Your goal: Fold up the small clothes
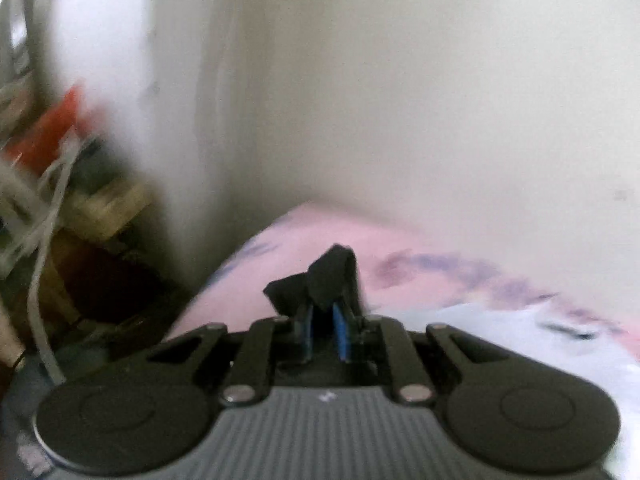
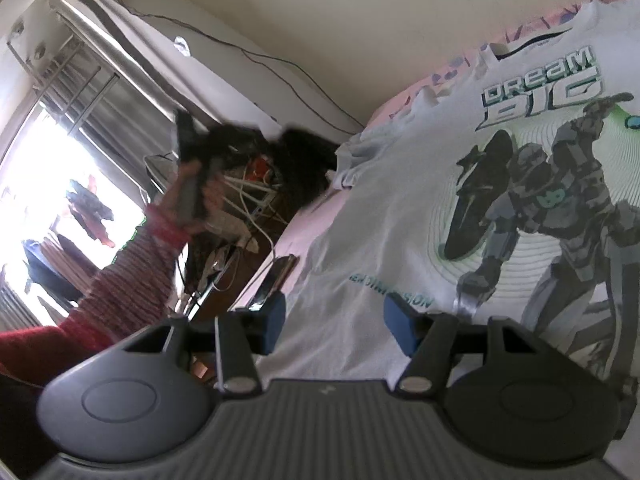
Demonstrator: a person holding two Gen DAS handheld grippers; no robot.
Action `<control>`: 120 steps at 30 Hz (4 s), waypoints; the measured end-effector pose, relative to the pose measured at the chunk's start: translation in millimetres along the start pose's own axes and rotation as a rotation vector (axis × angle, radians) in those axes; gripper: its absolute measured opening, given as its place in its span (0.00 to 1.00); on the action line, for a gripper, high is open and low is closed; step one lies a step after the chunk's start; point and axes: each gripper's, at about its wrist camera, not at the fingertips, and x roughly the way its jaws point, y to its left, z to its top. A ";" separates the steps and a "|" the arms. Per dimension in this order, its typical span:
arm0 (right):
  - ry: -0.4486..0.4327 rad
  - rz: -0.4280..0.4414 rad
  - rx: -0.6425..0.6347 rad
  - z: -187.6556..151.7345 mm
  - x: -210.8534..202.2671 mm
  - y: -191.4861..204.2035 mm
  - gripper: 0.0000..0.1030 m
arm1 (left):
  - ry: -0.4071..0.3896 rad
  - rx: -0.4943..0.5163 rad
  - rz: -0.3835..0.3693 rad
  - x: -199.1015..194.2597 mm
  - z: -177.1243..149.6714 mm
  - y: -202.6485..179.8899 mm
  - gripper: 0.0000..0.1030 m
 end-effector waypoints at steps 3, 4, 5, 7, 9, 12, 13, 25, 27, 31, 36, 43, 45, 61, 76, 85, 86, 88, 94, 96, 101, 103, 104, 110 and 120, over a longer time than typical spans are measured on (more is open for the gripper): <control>-0.007 -0.005 -0.007 -1.7 -1.0 1.4 0.57 | -0.039 0.118 -0.132 -24.0 14.3 -70.1 0.10; -0.010 -0.007 -0.009 -1.9 -1.5 2.2 0.57 | -0.044 0.163 -0.176 -29.6 17.7 -97.4 0.10; -0.012 -0.008 -0.012 -2.1 -2.1 2.8 0.57 | -0.046 0.201 -0.213 -33.1 20.3 -120.3 0.11; -0.018 -0.010 -0.014 -3.5 -2.8 3.6 0.57 | -0.039 0.256 -0.282 -35.5 22.2 -167.6 0.15; -0.022 -0.011 -0.010 -3.5 -3.8 2.9 0.57 | -0.008 0.263 -0.364 -32.3 21.5 -205.9 0.43; -0.028 -0.010 0.005 -2.7 -6.1 0.9 0.57 | -0.011 0.331 -0.438 -29.0 14.6 -243.5 0.74; -0.030 -0.009 0.009 -2.6 -6.7 0.9 0.57 | -0.021 0.356 -0.428 -25.9 13.3 -248.3 0.73; -0.149 -0.333 -0.168 93.1 -64.0 3.4 0.58 | 0.027 0.057 -0.185 38.5 8.5 -78.0 0.73; -0.088 -0.459 -0.205 122.2 -42.3 -11.8 0.58 | 0.032 -0.019 -0.174 44.2 -0.7 -47.1 0.73; -0.003 -0.576 -0.162 154.6 1.4 -55.8 0.57 | 0.060 -0.113 -0.167 50.6 -22.9 -15.3 0.73; 0.053 -0.528 -0.174 152.1 23.0 -52.8 0.00 | 0.064 -0.104 -0.161 46.1 -32.2 -19.3 0.73; -0.159 -0.714 -0.238 175.3 -86.3 -37.3 0.00 | 0.047 -0.053 -0.197 59.0 -36.5 -47.3 0.74; -0.202 -0.788 -0.199 174.9 -109.8 -43.1 0.03 | 0.054 -0.043 -0.203 67.0 -40.1 -58.4 0.74; -0.619 -0.922 0.068 30.2 -295.0 3.2 0.40 | 0.093 0.257 -0.048 121.0 -103.9 -144.4 0.58; -0.912 -0.772 0.596 -28.8 -352.9 -76.6 0.47 | -0.067 -0.082 -0.330 63.8 -116.9 -145.0 0.98; -1.117 -0.823 0.794 -28.1 -366.4 -110.4 0.34 | -0.060 0.001 -0.303 94.5 -148.6 -158.2 0.90; -1.115 -0.829 0.804 -26.9 -367.4 -114.5 0.29 | -0.061 0.006 -0.300 94.9 -149.2 -158.2 0.91; -1.109 -0.837 0.819 -26.3 -369.5 -119.5 0.07 | -0.065 0.010 -0.299 93.3 -148.3 -157.9 0.91; -1.104 -0.917 0.421 14.8 -348.6 -22.6 0.06 | -0.071 -0.043 -0.334 84.0 -143.6 -151.9 0.89; -1.035 -0.876 0.220 50.1 -324.3 22.6 0.05 | -0.085 -0.077 -0.362 77.6 -139.9 -148.9 0.88; -0.798 -0.752 -0.152 139.6 -219.9 96.6 0.05 | -0.163 -0.126 -0.424 52.9 -131.2 -137.6 0.88; -0.688 -0.682 -0.210 168.5 -166.2 106.3 0.05 | -0.189 -0.146 -0.441 46.1 -129.1 -128.6 0.88; -0.620 -0.644 -0.229 181.1 -134.4 108.4 0.05 | -0.199 -0.154 -0.442 44.2 -128.3 -124.6 0.89; -0.159 -0.465 -0.243 207.0 35.9 79.9 0.25 | -0.201 -0.188 -0.422 53.1 -123.9 -102.7 0.89; -0.337 -0.703 -0.133 177.8 -78.8 13.6 0.46 | -0.152 -0.119 -0.419 61.7 -128.5 -118.0 0.89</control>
